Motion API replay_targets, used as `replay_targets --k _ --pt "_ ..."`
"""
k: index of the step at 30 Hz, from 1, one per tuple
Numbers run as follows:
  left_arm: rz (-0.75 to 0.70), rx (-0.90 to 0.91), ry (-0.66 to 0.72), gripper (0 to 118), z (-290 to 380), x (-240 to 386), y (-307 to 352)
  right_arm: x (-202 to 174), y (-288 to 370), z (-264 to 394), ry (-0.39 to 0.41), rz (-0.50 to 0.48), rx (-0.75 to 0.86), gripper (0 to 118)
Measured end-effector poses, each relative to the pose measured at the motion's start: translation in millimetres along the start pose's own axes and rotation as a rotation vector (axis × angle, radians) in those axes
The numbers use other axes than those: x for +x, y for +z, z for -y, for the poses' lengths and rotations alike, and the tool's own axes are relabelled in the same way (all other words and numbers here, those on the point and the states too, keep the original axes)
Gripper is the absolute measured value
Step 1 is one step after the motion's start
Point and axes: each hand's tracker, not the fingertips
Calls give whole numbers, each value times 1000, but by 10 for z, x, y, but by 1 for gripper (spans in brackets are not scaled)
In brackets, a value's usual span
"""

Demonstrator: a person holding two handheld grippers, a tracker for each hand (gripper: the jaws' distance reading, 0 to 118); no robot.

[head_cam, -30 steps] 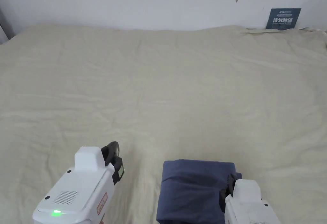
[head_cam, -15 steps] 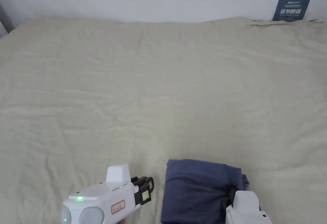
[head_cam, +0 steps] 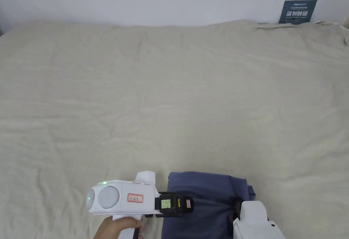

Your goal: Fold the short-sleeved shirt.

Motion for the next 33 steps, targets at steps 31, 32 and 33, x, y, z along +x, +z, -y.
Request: replay_targets --k 31,32,33 --pt "-345 138 -149 13 -789 -619 1673 228 897 -1294 11 -19 365 0" --pt "-383 150 -144 13 -819 -719 1806 186 895 -1332 14 -21 368 0" --pt "-417 147 -127 13 -855 -832 1951 148 886 -1361 18 -22 371 0"
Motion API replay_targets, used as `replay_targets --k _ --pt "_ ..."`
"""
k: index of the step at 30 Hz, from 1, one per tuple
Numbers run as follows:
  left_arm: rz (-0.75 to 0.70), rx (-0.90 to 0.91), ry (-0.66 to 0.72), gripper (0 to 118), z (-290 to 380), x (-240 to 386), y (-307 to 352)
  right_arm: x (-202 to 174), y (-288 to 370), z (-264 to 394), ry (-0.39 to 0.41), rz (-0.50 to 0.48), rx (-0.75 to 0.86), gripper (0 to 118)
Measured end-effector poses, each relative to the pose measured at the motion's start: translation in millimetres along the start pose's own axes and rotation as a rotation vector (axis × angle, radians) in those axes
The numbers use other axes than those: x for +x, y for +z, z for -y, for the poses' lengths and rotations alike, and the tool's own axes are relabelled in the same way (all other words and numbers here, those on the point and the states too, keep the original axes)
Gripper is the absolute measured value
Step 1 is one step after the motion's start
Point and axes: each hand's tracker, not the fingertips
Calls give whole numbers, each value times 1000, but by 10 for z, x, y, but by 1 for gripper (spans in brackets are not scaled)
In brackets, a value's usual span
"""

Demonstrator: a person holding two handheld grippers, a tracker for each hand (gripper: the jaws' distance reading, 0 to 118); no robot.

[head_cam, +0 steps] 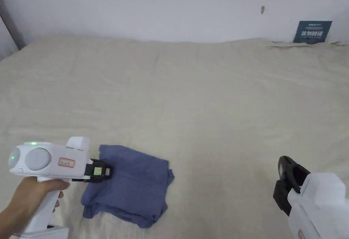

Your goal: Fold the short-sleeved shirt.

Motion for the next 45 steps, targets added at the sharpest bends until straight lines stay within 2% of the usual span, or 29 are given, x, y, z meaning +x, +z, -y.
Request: replay_targets --k 10,17,20,22,23,24,26,27,31,40,45 --pt "-286 -4 85 13 -154 -1288 667 -283 -175 -107 21 -26 5 0" --pt "-338 -18 118 14 -95 -1597 601 -314 -263 -54 26 -27 -9 0" --pt "-428 -69 138 15 -81 -1586 446 -286 -284 -21 25 -27 -17 0" --pt "-459 -66 144 29 -55 -1601 368 -265 -279 -18 26 -27 -17 0" --pt "-496 -64 146 42 -40 -1588 342 -243 -279 -4 24 -26 -16 0" --pt "-524 -53 149 66 -23 -1572 313 -224 -277 -6 23 -26 -17 0" --pt "-539 -42 140 97 15 -1535 310 -195 -271 -10 18 -25 -18 0" --pt "-555 -30 137 108 25 -1508 309 -180 -269 -6 17 -26 -18 0" --pt "-648 112 74 111 49 -1340 398 -140 -243 -34 19 -18 -15 0" --pt "-667 488 46 111 118 -775 881 -95 -114 -157 30 -14 26 0" --pt "-654 727 -54 118 217 -258 1210 -58 -37 -271 29 -16 62 0"
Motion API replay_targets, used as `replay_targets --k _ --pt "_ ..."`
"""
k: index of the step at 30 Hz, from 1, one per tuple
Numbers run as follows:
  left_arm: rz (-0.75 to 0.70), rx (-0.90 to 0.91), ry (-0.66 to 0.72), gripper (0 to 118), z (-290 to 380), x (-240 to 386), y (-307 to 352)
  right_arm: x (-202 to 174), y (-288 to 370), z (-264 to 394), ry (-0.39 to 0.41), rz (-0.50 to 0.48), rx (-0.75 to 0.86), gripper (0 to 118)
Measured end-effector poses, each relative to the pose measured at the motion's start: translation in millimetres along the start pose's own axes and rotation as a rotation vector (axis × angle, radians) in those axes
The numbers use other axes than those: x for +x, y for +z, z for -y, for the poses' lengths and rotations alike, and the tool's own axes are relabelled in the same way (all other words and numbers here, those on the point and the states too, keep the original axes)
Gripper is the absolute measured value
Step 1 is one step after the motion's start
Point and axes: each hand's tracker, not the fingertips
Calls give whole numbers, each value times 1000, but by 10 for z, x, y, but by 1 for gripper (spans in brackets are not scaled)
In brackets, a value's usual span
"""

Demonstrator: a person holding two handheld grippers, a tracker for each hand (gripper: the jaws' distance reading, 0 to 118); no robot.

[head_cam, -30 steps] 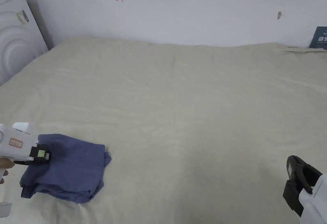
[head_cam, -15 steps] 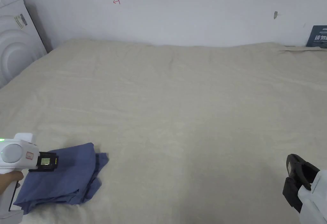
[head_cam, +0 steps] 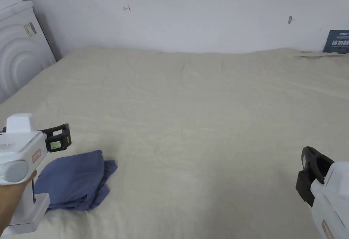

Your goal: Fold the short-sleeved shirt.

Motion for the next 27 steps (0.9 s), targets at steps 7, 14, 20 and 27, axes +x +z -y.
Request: replay_targets --k 7,14,20,27 --pt "51 160 -27 118 -211 400 534 93 63 -142 -9 12 43 0" --pt "106 246 -5 118 -187 846 763 200 153 -245 -15 24 80 0" --pt "199 251 19 107 -19 1294 825 267 235 -290 -15 38 98 0" --pt "328 247 -2 15 125 1837 994 323 344 -326 -31 55 99 0"
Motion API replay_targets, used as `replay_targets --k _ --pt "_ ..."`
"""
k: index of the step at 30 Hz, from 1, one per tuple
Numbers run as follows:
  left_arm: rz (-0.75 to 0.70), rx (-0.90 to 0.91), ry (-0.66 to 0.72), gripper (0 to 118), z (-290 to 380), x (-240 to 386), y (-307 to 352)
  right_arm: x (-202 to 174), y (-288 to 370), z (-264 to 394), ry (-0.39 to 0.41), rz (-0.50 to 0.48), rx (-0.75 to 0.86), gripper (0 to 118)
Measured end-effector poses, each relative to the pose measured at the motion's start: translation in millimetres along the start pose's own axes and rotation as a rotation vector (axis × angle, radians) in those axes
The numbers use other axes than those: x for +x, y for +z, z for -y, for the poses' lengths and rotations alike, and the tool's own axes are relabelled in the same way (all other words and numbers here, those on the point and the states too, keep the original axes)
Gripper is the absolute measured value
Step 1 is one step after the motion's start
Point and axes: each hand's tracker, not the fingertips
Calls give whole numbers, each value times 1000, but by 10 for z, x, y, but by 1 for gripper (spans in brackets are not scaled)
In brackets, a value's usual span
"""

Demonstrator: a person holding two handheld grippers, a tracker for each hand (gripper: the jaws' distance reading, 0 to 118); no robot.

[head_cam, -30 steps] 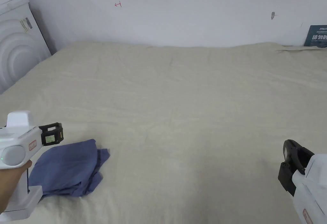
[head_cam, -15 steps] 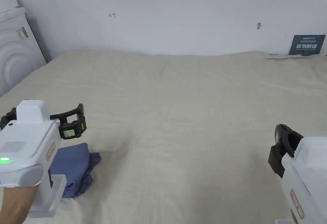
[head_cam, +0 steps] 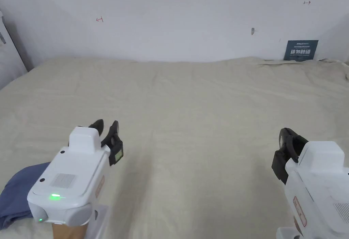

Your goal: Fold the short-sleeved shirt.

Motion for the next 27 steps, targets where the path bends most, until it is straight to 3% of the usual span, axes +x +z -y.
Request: replay_targets --k 1,4,6,14,27 --pt "2 0 2 6 8 89 16 6 13 1 0 3 1 0" --pt "19 10 11 0 61 268 27 42 46 2 -2 11 0 0" --pt "62 13 41 0 48 390 73 60 69 3 -3 18 2 0" --pt "-10 67 95 0 113 630 178 151 64 79 5 53 4 0" --pt "-39 79 111 0 172 619 223 198 62 92 7 70 25 0"
